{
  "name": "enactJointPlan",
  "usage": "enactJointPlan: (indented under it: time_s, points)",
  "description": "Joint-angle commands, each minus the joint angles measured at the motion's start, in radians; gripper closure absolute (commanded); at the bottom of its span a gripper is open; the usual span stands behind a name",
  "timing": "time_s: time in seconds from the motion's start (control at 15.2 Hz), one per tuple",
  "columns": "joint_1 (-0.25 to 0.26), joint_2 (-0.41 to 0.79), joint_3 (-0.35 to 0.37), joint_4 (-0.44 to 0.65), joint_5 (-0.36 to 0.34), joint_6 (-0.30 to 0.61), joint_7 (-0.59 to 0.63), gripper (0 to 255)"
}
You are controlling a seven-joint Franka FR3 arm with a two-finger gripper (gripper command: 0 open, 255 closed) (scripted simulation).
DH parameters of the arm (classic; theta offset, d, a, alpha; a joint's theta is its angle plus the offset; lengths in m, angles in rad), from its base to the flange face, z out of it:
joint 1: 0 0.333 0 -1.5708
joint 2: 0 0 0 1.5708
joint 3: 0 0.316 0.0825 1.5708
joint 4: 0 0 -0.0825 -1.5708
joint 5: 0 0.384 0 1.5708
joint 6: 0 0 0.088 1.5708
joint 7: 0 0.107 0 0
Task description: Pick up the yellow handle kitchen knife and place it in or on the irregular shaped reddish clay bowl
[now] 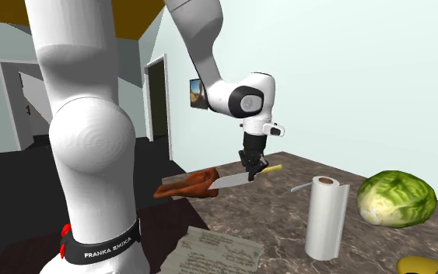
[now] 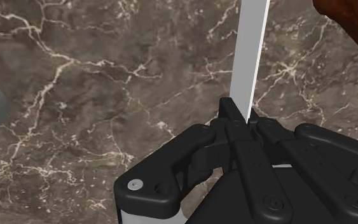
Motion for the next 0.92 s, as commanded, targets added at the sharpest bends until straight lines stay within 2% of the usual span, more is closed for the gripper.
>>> enactJointPlan:
  time_s: [0.0,0.59,0.86]
  points:
    - [-0.002,-0.033,-0.001,0.000,-0.006,-0.033,0.006,255]
    - [-0.006,-0.134,-0.003,0.030,-0.027,-0.163,0.028,255]
    - [0.046,-0.191,0.060,-0.031,-0.003,-0.150,0.124,255]
